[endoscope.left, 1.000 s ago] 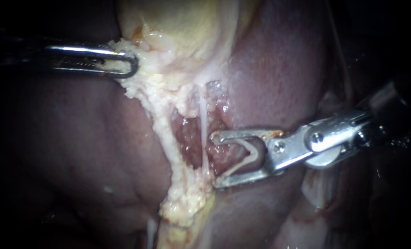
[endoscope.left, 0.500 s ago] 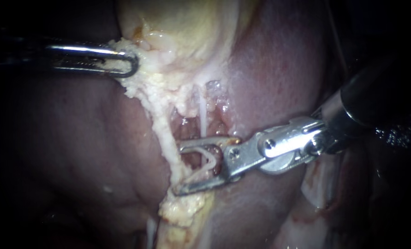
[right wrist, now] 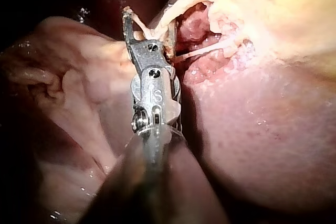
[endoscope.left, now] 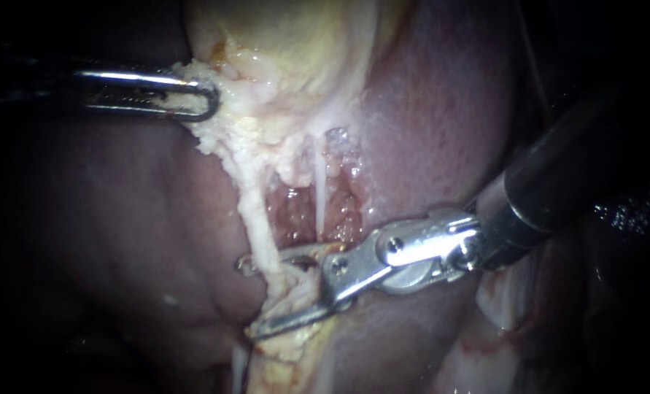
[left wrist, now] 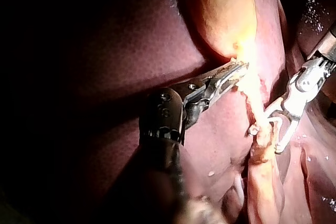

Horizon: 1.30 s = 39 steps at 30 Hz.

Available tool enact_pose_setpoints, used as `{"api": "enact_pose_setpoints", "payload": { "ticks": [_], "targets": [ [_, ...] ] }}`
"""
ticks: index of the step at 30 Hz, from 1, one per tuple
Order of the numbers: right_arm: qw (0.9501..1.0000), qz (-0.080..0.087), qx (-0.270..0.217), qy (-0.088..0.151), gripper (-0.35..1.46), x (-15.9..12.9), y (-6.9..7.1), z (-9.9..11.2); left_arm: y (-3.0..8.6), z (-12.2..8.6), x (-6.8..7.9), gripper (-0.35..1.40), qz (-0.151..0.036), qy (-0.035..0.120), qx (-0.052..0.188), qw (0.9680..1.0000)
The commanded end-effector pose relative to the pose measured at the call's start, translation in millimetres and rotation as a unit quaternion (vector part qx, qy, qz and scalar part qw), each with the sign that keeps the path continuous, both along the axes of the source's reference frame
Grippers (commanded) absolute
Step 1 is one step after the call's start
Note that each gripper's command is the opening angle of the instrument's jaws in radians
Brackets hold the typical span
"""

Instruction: Clipping first clip left tube

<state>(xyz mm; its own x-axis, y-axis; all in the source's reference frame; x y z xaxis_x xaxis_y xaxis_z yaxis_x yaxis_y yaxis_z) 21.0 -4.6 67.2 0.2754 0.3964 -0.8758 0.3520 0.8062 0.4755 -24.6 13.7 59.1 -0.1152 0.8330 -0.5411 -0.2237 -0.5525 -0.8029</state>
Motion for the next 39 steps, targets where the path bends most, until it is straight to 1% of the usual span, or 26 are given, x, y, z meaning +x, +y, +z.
{"api": "enact_pose_setpoints", "payload": {
  "ticks": [1,9,13,16,19,20,22,24,26,27,28,32,39],
  "targets": [
    [1.0000,-0.003,0.001,0.003,0.47,0.1,-0.2,-0.1,0.0,0.0,0.0,-0.35,0.000,0.000,0.000,1.0000],
    [0.9993,-0.026,0.023,0.016,0.44,-0.2,-1.5,-1.8,0.0,0.0,0.1,-0.35,0.000,0.000,0.000,1.0000],
    [0.9989,-0.033,0.028,0.017,0.42,-0.2,-1.8,-2.1,0.0,0.0,0.1,-0.35,0.000,0.000,0.000,1.0000],
    [0.9987,-0.032,0.039,0.012,0.37,-0.2,-1.6,-2.1,0.0,0.0,0.1,-0.35,0.000,0.000,0.000,1.0000],
    [0.9977,-0.031,0.061,0.001,0.26,-0.3,-1.4,-2.1,0.0,0.0,0.1,-0.35,0.000,0.000,0.000,1.0000],
    [0.9974,-0.028,0.065,-0.003,0.21,-0.3,-1.4,-2.1,0.0,0.0,0.1,-0.35,0.000,0.000,0.000,1.0000],
    [0.9967,-0.027,0.076,-0.008,0.06,-0.3,-1.4,-2.1,0.0,0.0,0.1,-0.35,0.000,0.000,0.000,1.0000],
    [0.9963,-0.027,0.081,-0.011,-0.05,-0.4,-1.4,-2.1,0.0,0.0,0.1,-0.35,0.000,0.000,0.000,1.0000],
    [0.9948,-0.026,0.097,-0.019,-0.19,-0.4,-1.4,-2.1,0.0,0.0,0.1,-0.35,0.000,0.000,0.000,1.0000],
    [0.9939,-0.026,0.105,-0.023,-0.30,-0.5,-1.4,-2.1,0.0,0.0,0.1,-0.35,0.000,0.000,0.000,1.0000],
    [0.9927,-0.025,0.115,-0.028,-0.35,-0.6,-1.3,-2.0,0.0,0.0,0.1,-0.35,0.000,0.000,0.000,1.0000],
    [0.9901,-0.024,0.134,-0.036,-0.35,-1.0,-1.0,-1.6,0.0,0.0,0.1,-0.35,0.000,0.000,0.000,1.0000],
    [0.9901,-0.024,0.133,-0.036,-0.35,-1.3,-0.7,-1.1,0.0,0.1,0.1,-0.35,0.000,0.000,0.000,1.0000]
  ]
}}
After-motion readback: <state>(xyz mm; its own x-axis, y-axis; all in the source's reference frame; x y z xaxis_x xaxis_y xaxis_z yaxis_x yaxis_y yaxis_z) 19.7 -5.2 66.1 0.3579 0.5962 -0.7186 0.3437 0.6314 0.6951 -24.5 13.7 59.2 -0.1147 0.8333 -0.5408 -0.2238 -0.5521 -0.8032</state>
